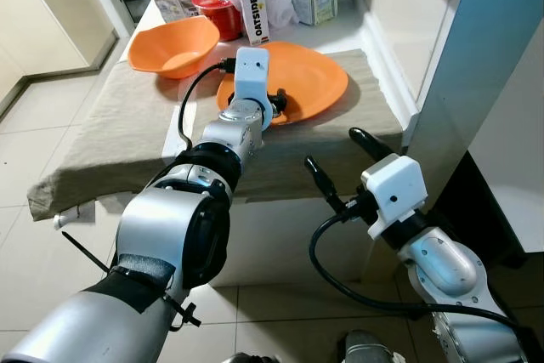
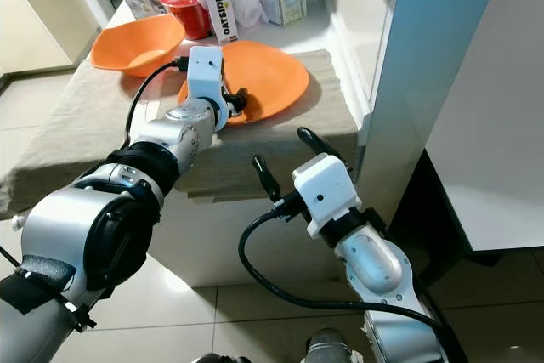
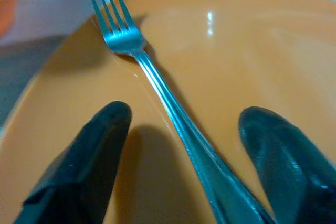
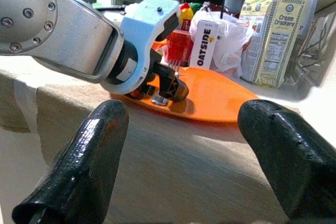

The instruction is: Setting the table

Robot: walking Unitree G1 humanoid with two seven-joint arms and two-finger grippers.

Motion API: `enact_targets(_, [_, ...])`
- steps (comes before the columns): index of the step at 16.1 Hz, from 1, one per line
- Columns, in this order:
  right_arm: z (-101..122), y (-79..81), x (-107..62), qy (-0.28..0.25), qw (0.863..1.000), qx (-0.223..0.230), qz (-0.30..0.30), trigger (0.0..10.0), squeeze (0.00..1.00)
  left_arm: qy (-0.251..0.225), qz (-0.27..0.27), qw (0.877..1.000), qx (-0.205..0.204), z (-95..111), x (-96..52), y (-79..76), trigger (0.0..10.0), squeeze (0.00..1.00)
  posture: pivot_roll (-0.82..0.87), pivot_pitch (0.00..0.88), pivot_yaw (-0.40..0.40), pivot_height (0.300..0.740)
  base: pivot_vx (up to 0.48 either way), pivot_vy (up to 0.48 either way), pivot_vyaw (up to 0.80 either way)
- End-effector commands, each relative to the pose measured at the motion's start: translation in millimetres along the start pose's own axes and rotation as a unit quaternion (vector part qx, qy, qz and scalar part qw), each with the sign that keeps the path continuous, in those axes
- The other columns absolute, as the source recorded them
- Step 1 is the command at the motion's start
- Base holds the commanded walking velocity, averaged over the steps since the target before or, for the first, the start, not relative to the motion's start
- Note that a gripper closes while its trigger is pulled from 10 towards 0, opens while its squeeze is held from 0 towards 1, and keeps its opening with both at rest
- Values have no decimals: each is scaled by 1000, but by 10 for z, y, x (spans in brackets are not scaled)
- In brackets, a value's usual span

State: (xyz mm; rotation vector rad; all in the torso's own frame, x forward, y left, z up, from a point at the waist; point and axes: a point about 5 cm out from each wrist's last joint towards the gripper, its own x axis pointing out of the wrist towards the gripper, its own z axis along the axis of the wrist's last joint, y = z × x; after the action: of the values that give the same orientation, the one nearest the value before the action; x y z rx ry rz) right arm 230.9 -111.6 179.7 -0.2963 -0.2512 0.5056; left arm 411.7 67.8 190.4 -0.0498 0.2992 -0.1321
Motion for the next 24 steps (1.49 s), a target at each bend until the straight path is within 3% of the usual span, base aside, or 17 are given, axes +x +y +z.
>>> enact_targets(1, [19,39,-14,0,1000,3,7,10000,0,54,-5,998,-35,-265,-1,39,0,0,-356,88,193,735,0,0,0])
enact_targets(6, [3,34,-29,5,1000,4,6,10000,0,62,-9,996,-59,-296,-2,47,0,0,-354,82,187,735,0,0,0])
enact_targets(11, [-9,31,-24,9,1000,3,6,10000,0,40,-18,998,-33,-206,2,69,0,0,-352,79,186,735,0,0,0])
enact_targets(12, [-15,27,-24,9,1000,4,6,10000,0,20,-21,1000,-5,-122,4,75,0,0,-346,76,183,735,0,0,0])
enact_targets(16, [-24,31,-25,11,1000,5,6,10000,0,-25,-36,998,38,108,-4,22,0,0,-346,76,183,735,0,0,0])
enact_targets(22, [-26,39,-16,12,1000,6,5,10000,0,-93,-67,993,38,515,-53,-79,0,0,-326,86,176,735,0,0,0])
enact_targets(24, [-35,36,-7,13,1000,5,5,10000,0,-98,-69,992,38,533,-56,-63,0,0,-319,85,175,735,0,0,0])
